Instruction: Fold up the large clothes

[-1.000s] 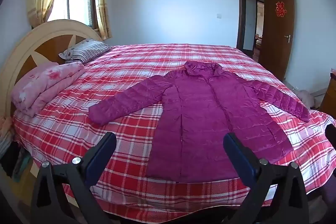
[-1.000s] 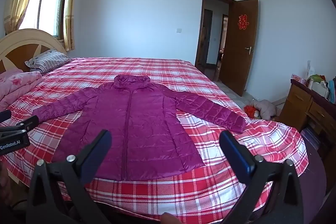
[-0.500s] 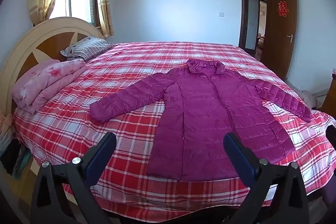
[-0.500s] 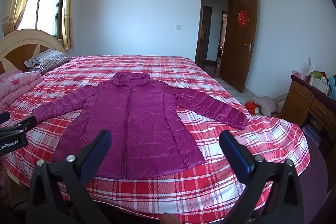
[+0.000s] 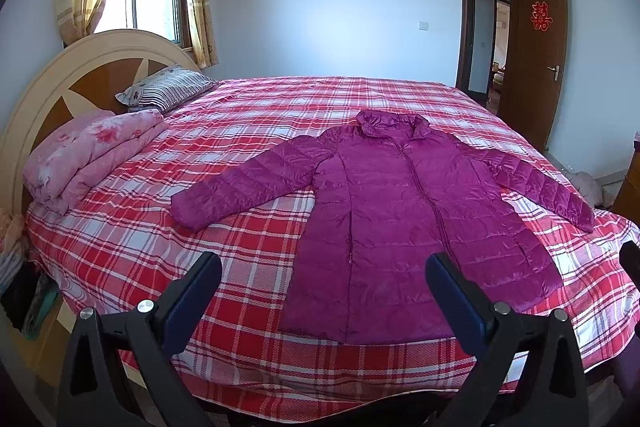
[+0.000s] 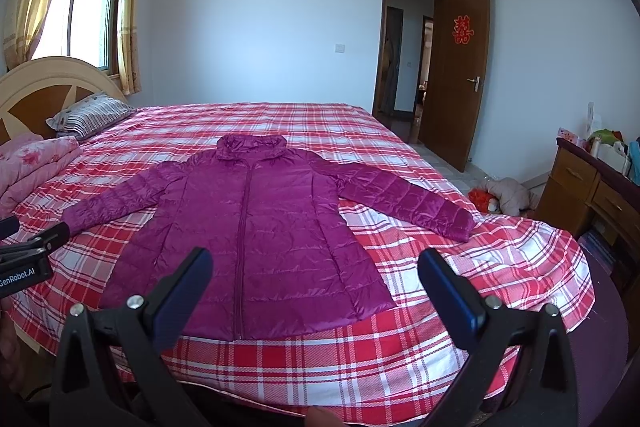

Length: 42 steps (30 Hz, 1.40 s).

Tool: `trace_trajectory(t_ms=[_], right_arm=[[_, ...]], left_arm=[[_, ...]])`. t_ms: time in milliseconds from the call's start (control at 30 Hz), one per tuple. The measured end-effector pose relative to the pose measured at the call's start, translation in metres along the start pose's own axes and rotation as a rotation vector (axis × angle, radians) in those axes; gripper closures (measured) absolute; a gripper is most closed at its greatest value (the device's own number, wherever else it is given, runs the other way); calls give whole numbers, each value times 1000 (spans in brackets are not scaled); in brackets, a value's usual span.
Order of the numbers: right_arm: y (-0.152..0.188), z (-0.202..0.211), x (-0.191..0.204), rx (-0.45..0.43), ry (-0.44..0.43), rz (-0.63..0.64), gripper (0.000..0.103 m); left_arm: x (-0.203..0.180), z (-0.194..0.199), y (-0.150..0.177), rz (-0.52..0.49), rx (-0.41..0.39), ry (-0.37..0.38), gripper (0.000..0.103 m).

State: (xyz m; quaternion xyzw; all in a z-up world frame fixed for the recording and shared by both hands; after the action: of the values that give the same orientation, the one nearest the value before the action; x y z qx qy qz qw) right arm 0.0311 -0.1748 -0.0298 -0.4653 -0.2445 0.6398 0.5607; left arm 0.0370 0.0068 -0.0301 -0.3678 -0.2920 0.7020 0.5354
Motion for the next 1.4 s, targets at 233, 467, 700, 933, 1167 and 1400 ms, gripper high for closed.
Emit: trace_trajectory(t_ms=[233, 467, 700, 933, 1167, 1400], right_arm=[[1, -1, 0, 2, -5, -4, 0], [1, -2, 0, 6, -7, -3, 0], [1, -2, 1, 6, -6, -3, 0], [1, -3, 2, 8, -9, -5, 0], [2, -5, 5, 14, -10, -3, 0], [3, -6, 5, 16, -11, -6, 0]], left_arm=[[1, -1, 1, 2, 0, -1, 1], [3, -1, 1, 9, 0, -5, 1], [4, -3, 1, 10, 3, -8, 1], [4, -3, 1, 12, 3, -9, 1], [5, -4, 1, 12, 4, -9, 1], [7, -4, 0, 17, 2, -12, 1]])
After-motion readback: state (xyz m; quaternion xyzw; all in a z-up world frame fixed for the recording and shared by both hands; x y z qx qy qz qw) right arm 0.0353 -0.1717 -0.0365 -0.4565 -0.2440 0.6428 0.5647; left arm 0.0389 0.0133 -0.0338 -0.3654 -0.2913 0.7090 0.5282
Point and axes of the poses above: each gripper's, at about its wrist camera, not at the fingertips, and z roughly against the way its jaws point, x to its left, y to its underside, the point moved 4 cm from there along -z, roughly the way its jaws point, and after that the axes turned 15 degrees about z, right-handed, at the moved point
